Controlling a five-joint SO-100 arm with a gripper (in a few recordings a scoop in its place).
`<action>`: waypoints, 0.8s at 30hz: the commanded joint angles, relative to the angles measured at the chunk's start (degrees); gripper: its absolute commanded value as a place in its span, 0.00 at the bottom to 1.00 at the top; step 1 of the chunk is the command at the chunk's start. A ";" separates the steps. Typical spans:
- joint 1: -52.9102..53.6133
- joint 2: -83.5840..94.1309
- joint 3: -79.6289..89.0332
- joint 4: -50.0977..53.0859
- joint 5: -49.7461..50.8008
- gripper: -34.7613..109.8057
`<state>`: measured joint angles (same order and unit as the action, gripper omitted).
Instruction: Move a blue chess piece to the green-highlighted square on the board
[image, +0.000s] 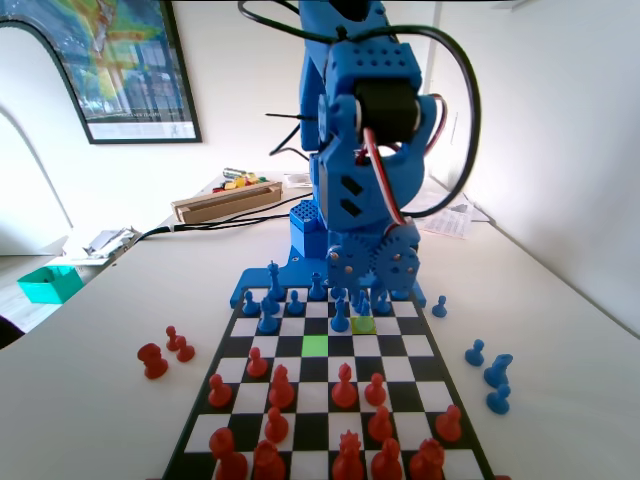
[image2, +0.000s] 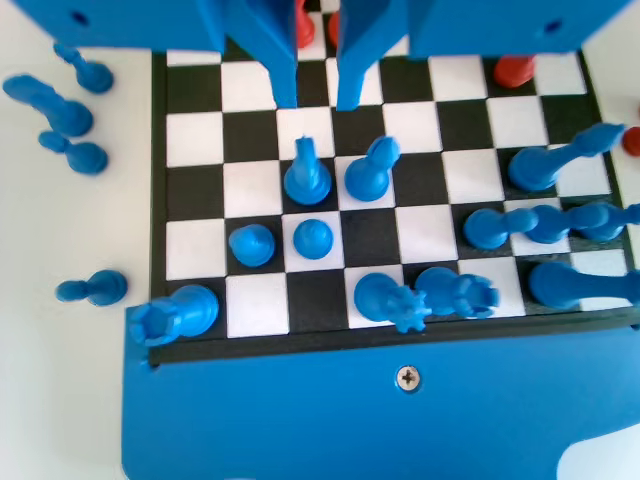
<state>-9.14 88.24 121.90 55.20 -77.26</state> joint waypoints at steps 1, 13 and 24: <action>-1.76 1.41 -2.99 0.88 0.18 0.30; -1.93 1.93 0.18 0.44 -1.05 0.30; -1.85 1.93 1.14 0.35 -1.67 0.30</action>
<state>-10.11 88.07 122.61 55.11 -78.49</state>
